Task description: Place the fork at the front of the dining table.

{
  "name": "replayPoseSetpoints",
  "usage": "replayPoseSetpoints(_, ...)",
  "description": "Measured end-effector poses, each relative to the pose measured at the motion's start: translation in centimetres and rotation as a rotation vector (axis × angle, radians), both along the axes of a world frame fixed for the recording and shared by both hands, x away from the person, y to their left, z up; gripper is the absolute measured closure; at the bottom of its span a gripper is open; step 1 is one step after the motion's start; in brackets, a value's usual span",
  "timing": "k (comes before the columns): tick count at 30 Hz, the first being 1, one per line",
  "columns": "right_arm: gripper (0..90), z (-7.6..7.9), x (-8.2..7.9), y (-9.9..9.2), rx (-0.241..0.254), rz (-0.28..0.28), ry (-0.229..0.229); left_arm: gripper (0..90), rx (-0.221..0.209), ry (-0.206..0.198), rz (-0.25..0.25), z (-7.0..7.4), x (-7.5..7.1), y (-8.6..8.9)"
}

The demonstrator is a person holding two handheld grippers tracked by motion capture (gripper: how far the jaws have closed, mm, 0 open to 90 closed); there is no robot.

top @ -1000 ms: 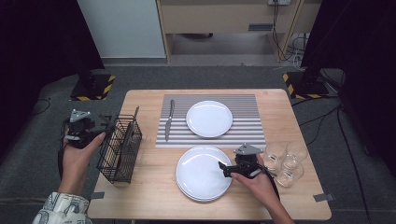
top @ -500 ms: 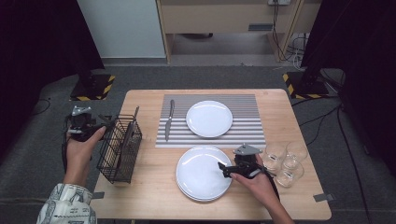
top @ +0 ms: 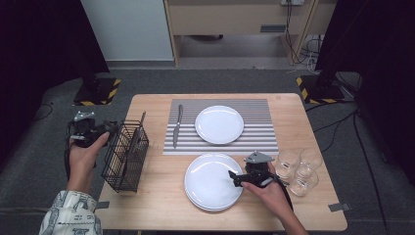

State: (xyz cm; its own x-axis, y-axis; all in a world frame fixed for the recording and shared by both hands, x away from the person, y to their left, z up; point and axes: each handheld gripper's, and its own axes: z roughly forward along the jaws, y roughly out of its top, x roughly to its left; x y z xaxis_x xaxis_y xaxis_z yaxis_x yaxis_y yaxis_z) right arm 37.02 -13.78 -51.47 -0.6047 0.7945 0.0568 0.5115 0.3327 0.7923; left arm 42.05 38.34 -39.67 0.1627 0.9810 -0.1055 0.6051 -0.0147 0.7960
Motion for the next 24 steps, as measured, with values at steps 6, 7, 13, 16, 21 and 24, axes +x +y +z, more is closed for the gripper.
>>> replayPoseSetpoints(6,7.6,-0.2,0.0,0.2,-0.006,0.006,0.003,53.5,-0.028,-0.025,-0.024,0.1,0.1,-0.1)
replayPoseSetpoints(7,7.7,-0.2,0.0,0.2,-0.005,0.006,0.005,55.3,-0.021,-0.016,-0.026,0.1,0.2,-0.1)
replayPoseSetpoints(13,7.6,-0.2,0.0,0.2,-0.006,0.007,0.002,61.8,0.008,0.002,-0.037,0.1,0.3,-0.6)
replayPoseSetpoints(16,7.6,-0.2,0.0,0.2,-0.006,0.007,0.004,65.0,0.006,-0.001,-0.034,0.1,0.3,-0.7)
replayPoseSetpoints(21,7.9,-0.2,0.0,0.2,-0.004,0.007,0.005,66.0,0.064,-0.001,-0.032,0.3,0.3,-1.3)
replayPoseSetpoints(24,7.8,-0.2,0.0,0.2,-0.004,0.006,0.005,68.7,0.057,-0.016,-0.031,0.4,0.3,-1.5)
